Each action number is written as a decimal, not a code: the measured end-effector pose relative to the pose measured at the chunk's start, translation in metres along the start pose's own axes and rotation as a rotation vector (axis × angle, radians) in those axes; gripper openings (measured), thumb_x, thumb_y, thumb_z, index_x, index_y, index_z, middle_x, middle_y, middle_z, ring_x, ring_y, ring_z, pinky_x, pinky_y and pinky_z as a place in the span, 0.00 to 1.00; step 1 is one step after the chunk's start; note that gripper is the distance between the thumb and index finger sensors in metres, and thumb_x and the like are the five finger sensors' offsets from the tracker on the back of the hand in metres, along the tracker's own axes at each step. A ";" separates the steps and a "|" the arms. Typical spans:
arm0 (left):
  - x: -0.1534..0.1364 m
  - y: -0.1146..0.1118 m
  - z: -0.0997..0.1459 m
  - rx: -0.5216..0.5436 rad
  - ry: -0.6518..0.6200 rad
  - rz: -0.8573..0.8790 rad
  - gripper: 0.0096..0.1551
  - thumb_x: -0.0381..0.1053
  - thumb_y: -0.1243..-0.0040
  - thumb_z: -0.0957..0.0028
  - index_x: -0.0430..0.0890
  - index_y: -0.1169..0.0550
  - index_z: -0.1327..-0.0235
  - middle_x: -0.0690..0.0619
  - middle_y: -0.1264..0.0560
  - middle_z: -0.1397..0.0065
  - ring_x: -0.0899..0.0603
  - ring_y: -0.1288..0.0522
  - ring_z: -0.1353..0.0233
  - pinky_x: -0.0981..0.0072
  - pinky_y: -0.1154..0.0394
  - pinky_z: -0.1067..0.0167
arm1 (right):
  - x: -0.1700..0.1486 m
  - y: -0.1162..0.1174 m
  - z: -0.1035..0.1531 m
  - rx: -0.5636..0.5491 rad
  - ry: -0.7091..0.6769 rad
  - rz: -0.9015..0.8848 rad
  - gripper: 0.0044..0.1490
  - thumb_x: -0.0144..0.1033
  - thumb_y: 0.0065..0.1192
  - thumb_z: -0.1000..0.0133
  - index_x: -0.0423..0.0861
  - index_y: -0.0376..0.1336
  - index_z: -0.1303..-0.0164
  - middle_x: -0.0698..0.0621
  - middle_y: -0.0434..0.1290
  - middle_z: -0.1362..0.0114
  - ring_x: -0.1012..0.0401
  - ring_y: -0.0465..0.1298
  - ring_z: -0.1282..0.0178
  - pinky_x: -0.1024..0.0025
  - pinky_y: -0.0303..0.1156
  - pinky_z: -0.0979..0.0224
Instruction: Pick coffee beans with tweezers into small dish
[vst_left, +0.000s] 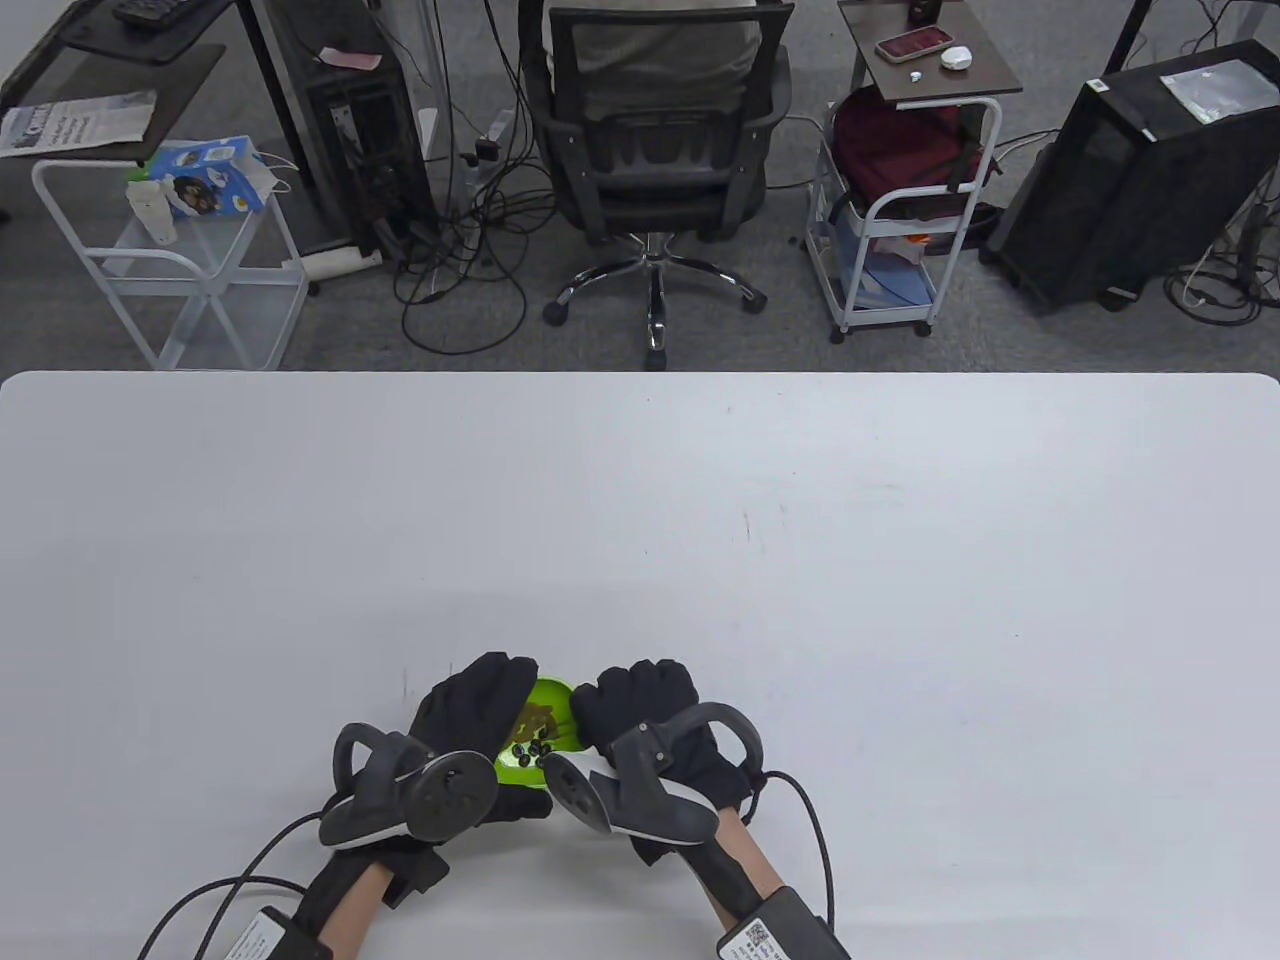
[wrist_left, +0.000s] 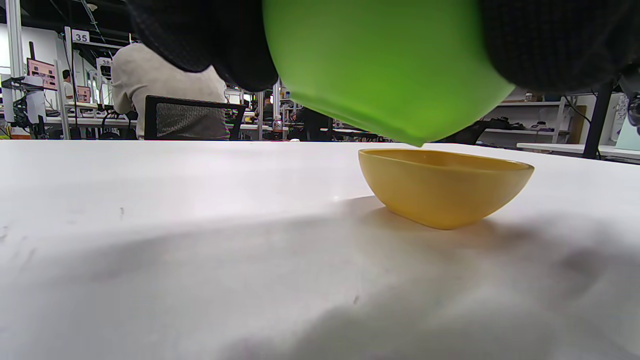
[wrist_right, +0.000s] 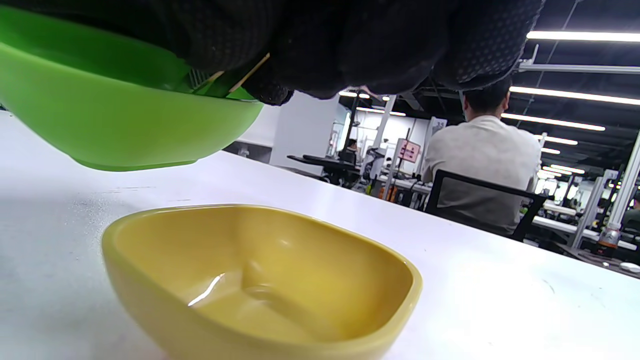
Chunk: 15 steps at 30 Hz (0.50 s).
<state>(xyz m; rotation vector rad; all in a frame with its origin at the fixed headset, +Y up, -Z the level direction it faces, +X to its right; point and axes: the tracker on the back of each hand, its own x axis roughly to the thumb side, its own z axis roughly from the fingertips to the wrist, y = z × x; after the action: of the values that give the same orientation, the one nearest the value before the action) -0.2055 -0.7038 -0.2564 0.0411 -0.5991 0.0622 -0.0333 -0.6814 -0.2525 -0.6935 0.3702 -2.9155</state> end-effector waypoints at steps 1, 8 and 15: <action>0.000 0.000 0.000 0.000 0.000 0.000 0.71 0.74 0.37 0.63 0.33 0.40 0.13 0.28 0.36 0.14 0.29 0.25 0.23 0.33 0.29 0.26 | 0.000 0.000 0.000 0.006 0.000 -0.001 0.26 0.44 0.55 0.47 0.53 0.67 0.39 0.53 0.76 0.46 0.56 0.77 0.51 0.45 0.70 0.24; 0.001 0.000 0.000 0.003 -0.001 -0.004 0.71 0.74 0.37 0.63 0.33 0.40 0.13 0.28 0.36 0.14 0.29 0.25 0.23 0.33 0.29 0.26 | -0.001 0.000 -0.001 0.033 0.007 -0.006 0.26 0.43 0.53 0.47 0.52 0.67 0.39 0.54 0.75 0.46 0.56 0.76 0.52 0.45 0.70 0.24; 0.000 0.001 0.000 0.009 0.004 -0.001 0.71 0.74 0.37 0.63 0.33 0.40 0.13 0.28 0.36 0.14 0.29 0.25 0.23 0.33 0.28 0.26 | -0.012 -0.007 0.000 0.015 0.032 -0.062 0.25 0.43 0.51 0.47 0.53 0.66 0.40 0.54 0.75 0.46 0.56 0.76 0.52 0.45 0.70 0.24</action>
<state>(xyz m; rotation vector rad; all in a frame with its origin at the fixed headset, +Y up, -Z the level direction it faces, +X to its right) -0.2055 -0.7033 -0.2559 0.0504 -0.5944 0.0643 -0.0235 -0.6730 -0.2561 -0.6682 0.3354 -2.9876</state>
